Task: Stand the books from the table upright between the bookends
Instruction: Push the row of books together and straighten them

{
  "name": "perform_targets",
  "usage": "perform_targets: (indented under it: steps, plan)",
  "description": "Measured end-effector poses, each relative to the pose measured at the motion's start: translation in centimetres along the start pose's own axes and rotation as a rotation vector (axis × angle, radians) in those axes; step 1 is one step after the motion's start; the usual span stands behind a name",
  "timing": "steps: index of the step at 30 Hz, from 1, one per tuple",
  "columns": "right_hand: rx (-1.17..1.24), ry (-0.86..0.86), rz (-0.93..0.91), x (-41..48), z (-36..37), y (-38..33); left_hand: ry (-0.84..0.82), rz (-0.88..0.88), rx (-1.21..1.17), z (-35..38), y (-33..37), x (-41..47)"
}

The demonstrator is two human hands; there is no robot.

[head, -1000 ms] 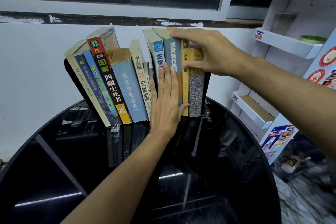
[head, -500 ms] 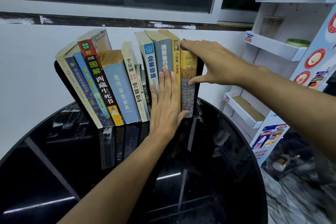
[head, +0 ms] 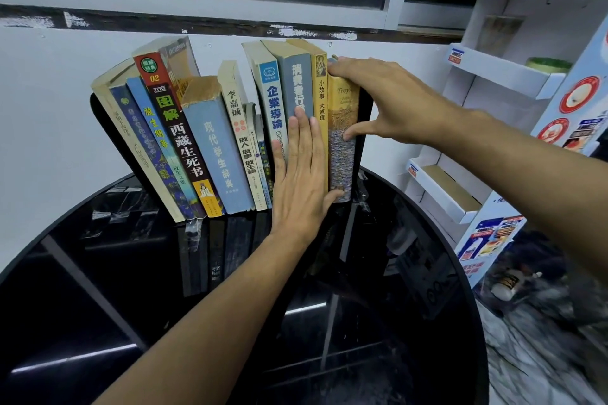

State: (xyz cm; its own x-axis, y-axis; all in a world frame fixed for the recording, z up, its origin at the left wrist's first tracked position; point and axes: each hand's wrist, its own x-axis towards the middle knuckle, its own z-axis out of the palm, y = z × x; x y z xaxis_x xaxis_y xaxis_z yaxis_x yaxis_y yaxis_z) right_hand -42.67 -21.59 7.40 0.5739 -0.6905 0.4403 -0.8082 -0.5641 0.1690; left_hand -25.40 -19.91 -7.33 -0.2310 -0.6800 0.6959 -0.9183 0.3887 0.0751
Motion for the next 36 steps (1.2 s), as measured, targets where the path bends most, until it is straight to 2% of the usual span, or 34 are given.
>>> perform_targets:
  steps: [36]
  plan:
    - [0.070,0.044,0.008,0.63,1.00,0.83,0.067,-0.040,0.055,0.73,0.22,0.16]
